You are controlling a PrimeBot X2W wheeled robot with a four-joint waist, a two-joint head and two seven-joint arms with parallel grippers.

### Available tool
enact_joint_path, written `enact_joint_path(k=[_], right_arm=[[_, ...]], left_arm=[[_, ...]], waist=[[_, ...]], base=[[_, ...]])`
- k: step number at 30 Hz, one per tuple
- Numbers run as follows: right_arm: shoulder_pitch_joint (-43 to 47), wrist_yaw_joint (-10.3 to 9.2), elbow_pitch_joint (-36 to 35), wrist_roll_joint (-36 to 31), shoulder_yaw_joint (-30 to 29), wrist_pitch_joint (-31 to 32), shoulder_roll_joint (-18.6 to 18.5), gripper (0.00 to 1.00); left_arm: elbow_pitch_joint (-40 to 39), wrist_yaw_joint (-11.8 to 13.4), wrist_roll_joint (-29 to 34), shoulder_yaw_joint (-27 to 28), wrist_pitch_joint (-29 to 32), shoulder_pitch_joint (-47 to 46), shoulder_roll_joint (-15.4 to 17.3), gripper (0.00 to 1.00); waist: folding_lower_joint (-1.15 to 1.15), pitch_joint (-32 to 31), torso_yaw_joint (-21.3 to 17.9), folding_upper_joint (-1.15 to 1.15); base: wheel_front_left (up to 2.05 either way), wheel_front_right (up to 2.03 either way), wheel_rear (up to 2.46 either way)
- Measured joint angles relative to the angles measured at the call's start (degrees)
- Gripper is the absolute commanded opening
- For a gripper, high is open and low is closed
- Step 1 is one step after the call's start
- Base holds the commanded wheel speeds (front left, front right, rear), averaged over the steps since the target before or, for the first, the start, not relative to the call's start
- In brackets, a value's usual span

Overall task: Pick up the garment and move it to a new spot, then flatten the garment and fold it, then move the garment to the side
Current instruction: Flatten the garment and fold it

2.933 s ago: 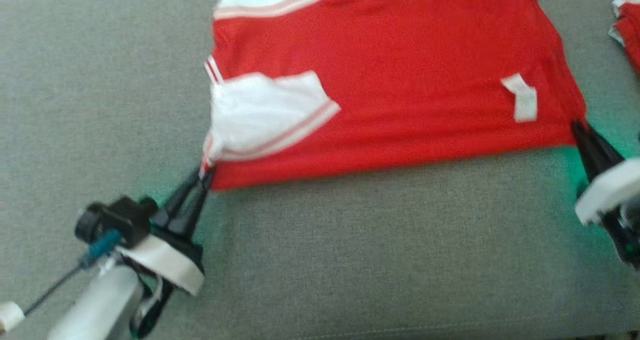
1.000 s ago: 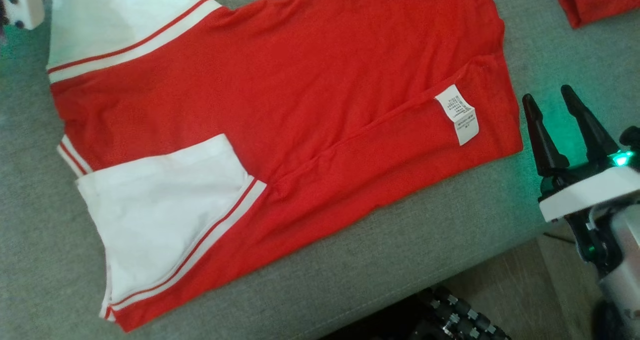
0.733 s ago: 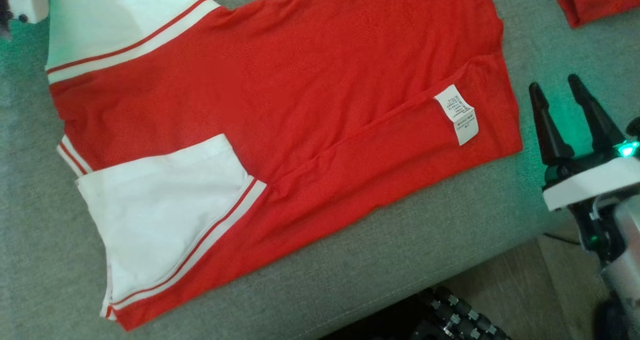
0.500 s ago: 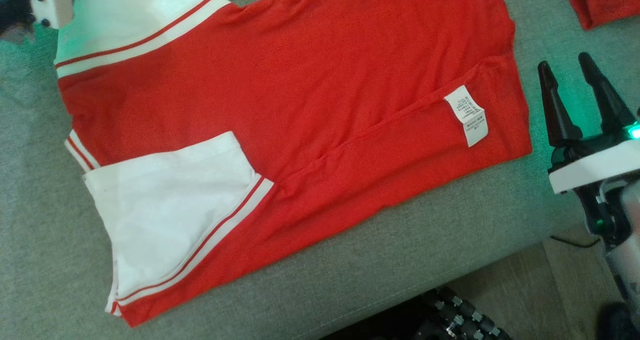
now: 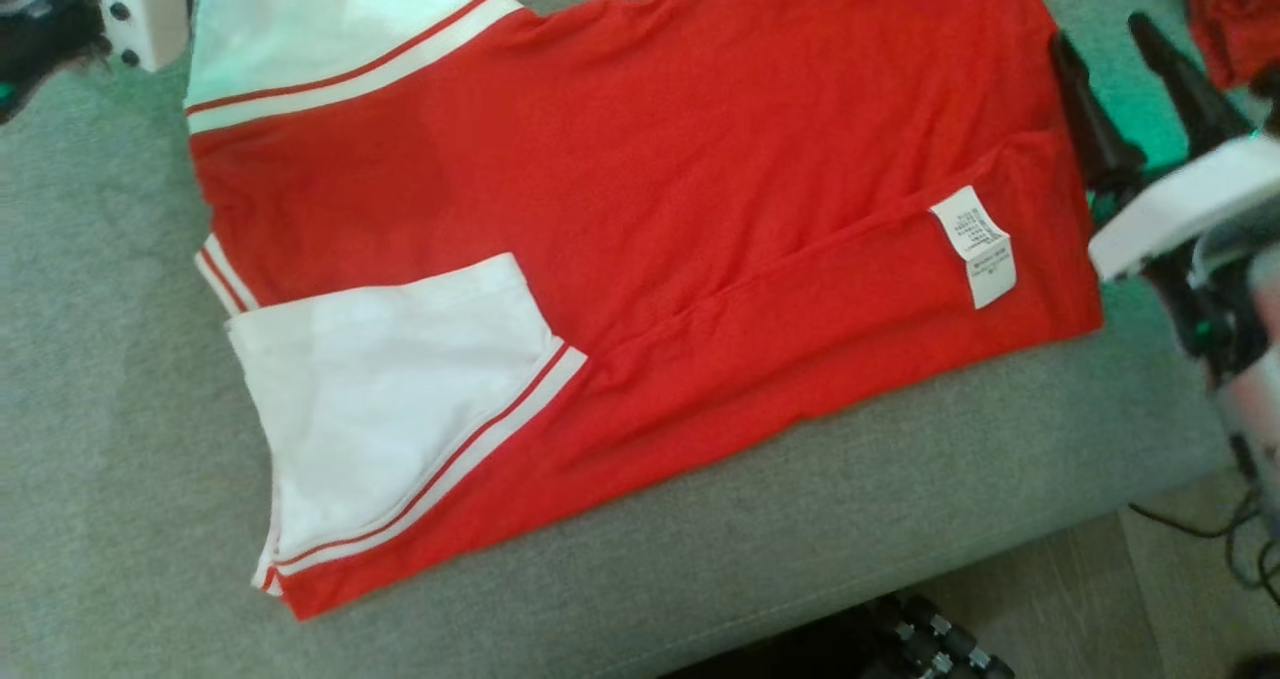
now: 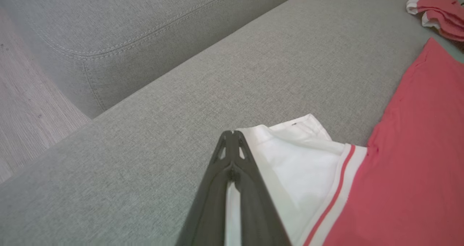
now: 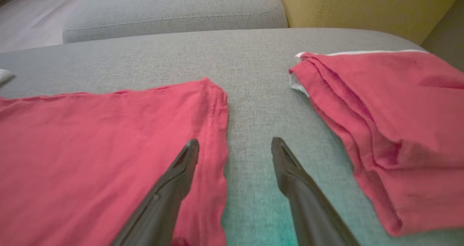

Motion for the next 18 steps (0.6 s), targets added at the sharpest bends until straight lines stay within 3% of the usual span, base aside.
enact_joint_path(k=[8,10,11,15,17,18], right_arm=[[-9.01,0.0,8.2,-1.26,3.07,3.5,-1.22,1.0],[-11.18,0.0,10.47,-2.54,4.48,3.82,-1.25,1.0],[-15.67,0.0,14.94,-5.33,7.33,3.97,-1.2,1.0],[-19.16,0.01,18.37,-6.21,10.21,3.99,-0.89,0.99],[-20.22,0.01,19.68,-6.11,11.51,4.23,-0.75,0.78],[-20.68,0.01,20.2,-5.72,12.11,4.44,-0.73,0.57]], left_arm=[[-1.41,0.0,-2.29,-4.26,-1.07,-2.38,1.04,0.0],[-1.91,0.0,-2.64,-5.35,-1.47,-3.42,1.32,0.0],[-2.49,0.0,-3.6,-7.21,-2.12,-4.96,1.41,0.0],[-2.78,0.0,-4.21,-9.02,-3.02,-5.89,1.49,0.0],[-2.78,0.0,-4.75,-9.64,-3.5,-6.23,1.51,0.0],[-2.78,0.0,-5.05,-10.02,-3.87,-6.51,1.53,0.0]], waist=[[0.0,0.02,1.95,0.0],[0.0,0.26,2.29,0.0],[0.0,0.98,2.89,0.0],[0.0,1.52,3.5,0.0],[0.0,1.67,3.77,0.0],[0.0,1.71,3.89,0.0]], base=[[0.0,0.0,0.0],[0.0,0.0,0.0],[0.0,0.0,0.0],[0.0,0.0,0.0],[0.0,0.0,0.0],[0.0,0.0,0.0]])
